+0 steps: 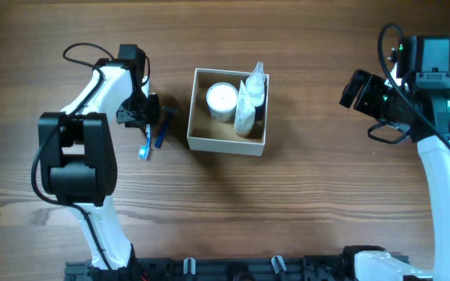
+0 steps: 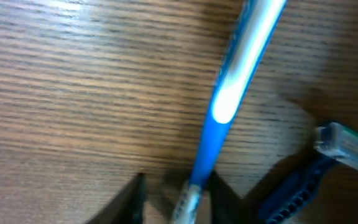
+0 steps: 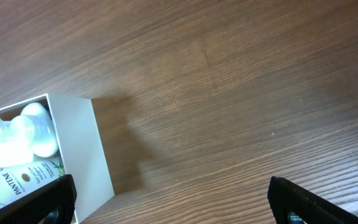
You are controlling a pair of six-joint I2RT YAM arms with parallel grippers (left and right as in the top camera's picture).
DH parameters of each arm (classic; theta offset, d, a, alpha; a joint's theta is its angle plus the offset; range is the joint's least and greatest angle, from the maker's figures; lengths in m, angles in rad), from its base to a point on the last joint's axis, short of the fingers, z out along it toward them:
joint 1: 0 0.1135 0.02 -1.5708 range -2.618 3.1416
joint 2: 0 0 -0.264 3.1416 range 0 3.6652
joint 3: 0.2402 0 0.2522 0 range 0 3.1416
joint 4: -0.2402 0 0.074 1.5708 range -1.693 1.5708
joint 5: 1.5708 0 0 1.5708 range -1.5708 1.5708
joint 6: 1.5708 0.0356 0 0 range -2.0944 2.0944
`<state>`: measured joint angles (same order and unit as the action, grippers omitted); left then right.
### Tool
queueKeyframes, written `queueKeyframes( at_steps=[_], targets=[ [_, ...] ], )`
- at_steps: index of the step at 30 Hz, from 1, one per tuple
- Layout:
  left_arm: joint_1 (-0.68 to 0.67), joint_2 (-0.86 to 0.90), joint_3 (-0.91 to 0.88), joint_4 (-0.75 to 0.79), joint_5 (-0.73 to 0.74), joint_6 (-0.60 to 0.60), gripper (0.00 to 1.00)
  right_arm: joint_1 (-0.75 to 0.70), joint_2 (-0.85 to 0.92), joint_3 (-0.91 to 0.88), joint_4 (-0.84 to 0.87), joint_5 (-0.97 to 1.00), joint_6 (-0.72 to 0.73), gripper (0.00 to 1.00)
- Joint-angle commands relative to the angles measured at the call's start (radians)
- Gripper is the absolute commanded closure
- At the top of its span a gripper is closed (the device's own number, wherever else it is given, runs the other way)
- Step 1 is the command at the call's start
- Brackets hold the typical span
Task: Pack container
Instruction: 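Grasp the blue toothbrush with the left gripper, then place the toothbrush into the box with the left gripper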
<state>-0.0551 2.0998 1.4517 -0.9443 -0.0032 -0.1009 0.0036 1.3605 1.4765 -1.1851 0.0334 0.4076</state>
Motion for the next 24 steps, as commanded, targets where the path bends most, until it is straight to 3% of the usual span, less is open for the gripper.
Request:
queueKeyframes(
  at_steps=[1,4,14,19,24],
  targets=[
    [0.003,0.019,-0.036,0.001,0.009,0.019,0.87,-0.003,0.004,0.001,0.003,-0.009,0.014,0.00],
    [0.003,-0.002,-0.028,-0.025,0.006,0.018,0.96,-0.003,0.004,0.001,0.002,-0.009,0.014,0.00],
    [-0.062,-0.246,0.126,-0.189,0.030,0.011,0.96,-0.003,0.004,0.001,0.002,-0.009,0.014,0.00],
    [-0.187,-0.406,0.127,-0.134,0.062,0.011,0.96,-0.003,0.004,0.001,0.002,-0.010,0.014,0.00],
    [-0.321,-0.424,0.121,-0.003,0.039,0.019,0.94,-0.003,0.004,0.001,0.002,-0.009,0.014,0.00]
  ],
)
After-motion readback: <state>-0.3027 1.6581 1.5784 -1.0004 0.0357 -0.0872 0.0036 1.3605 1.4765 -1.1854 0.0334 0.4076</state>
